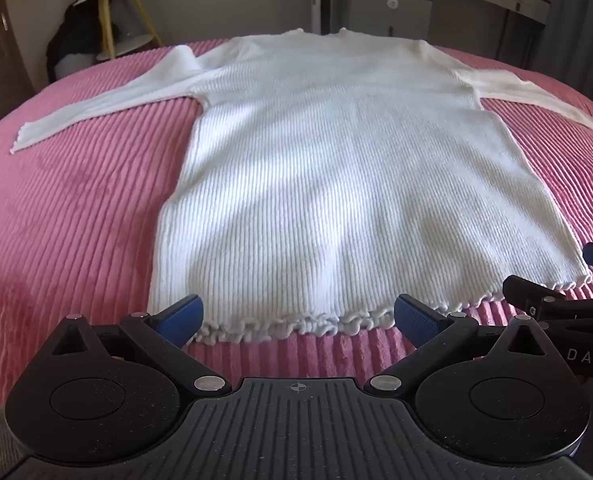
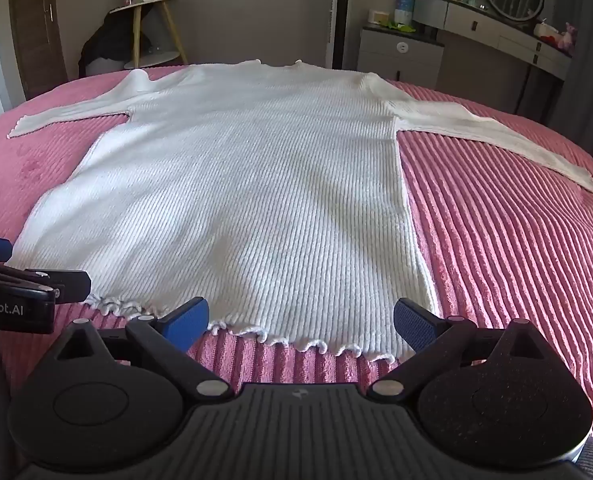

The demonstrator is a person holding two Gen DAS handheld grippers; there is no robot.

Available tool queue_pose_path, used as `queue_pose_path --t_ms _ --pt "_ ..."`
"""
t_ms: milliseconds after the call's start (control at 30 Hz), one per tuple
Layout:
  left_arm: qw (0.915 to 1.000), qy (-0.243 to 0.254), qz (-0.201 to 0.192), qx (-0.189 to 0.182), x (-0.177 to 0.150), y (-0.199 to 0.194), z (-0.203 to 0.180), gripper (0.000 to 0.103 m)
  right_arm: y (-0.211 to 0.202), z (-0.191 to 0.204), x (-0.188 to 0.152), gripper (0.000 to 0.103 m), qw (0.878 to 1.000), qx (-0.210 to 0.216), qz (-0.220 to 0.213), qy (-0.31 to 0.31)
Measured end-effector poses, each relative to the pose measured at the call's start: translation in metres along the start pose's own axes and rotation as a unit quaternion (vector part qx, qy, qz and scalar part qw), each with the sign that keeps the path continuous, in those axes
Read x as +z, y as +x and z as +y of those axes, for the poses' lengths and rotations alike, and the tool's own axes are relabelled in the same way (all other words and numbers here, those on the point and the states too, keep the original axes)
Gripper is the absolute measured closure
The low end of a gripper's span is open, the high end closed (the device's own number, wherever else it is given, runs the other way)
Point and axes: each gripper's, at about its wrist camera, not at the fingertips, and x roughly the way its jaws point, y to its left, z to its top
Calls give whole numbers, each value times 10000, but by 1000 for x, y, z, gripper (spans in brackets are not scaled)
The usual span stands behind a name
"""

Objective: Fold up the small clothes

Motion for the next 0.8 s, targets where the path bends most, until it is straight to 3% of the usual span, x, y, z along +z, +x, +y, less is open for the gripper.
queue_pose_path --t_ms 800 --pt "10000 -28 71 18 -7 8 3 0 -1 -2 1 4 10000 -16 3 44"
